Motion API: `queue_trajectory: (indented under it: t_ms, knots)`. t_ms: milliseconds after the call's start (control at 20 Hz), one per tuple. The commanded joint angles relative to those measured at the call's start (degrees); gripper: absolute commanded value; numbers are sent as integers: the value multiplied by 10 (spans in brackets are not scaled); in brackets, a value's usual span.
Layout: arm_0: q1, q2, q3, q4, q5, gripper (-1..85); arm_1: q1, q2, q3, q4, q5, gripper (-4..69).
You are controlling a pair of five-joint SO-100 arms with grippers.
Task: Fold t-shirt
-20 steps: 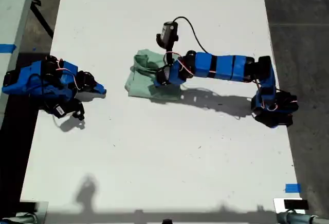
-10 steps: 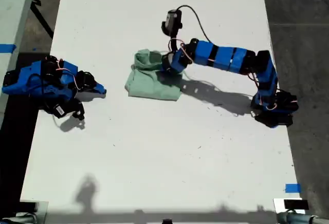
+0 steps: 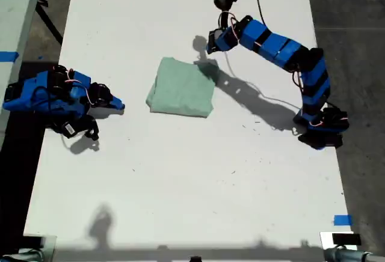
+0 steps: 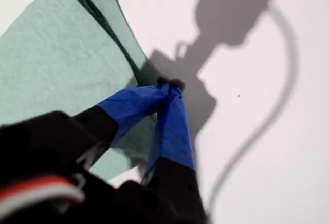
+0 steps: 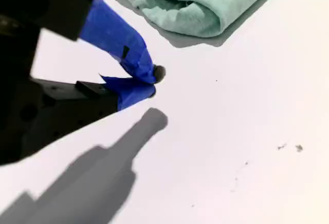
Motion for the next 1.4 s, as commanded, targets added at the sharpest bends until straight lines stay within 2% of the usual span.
queue_trajectory:
  t_ms: [0, 100, 250, 400, 550, 700, 800, 850, 1050, 1100, 1150, 1200, 1250, 1350]
  knots:
    - [-9, 8, -1, 4, -4, 15, -3, 113, -16, 49, -4, -13]
    - [10, 8, -2, 3, -21, 105, -20, 181, 18, 115, 12, -13]
    - [39, 8, -3, 10, -65, 113, -68, 447, 256, 129, 83, -14]
    - [54, 8, -3, 10, -65, 113, -142, 759, 538, 150, 219, -13]
    - [43, 8, -4, 10, -61, 118, -236, 1013, 783, 145, 368, -13]
    - [46, 8, -4, 10, -61, 126, -308, 1190, 976, 128, 472, -13]
    - [56, 8, -4, 10, -61, 128, -333, 1330, 1100, 143, 519, -13]
    - [63, 8, -4, 10, -61, 128, -338, 1375, 1150, 160, 539, -14]
    - [114, 8, -4, 10, -61, 127, -323, 1332, 1191, 146, 577, -12]
    - [125, 8, -4, 10, -61, 127, -319, 1342, 1194, 141, 610, 14]
    - [134, 8, -4, 10, -61, 127, -327, 1363, 1195, 136, 638, 76]
    - [140, 8, -4, 10, -61, 127, -331, 1371, 1196, 134, 603, 89]
    - [144, 8, -4, 10, -61, 127, -330, 1370, 1196, 135, 530, 89]
    - [146, 8, -4, 10, -61, 127, -331, 1370, 1196, 135, 263, 88]
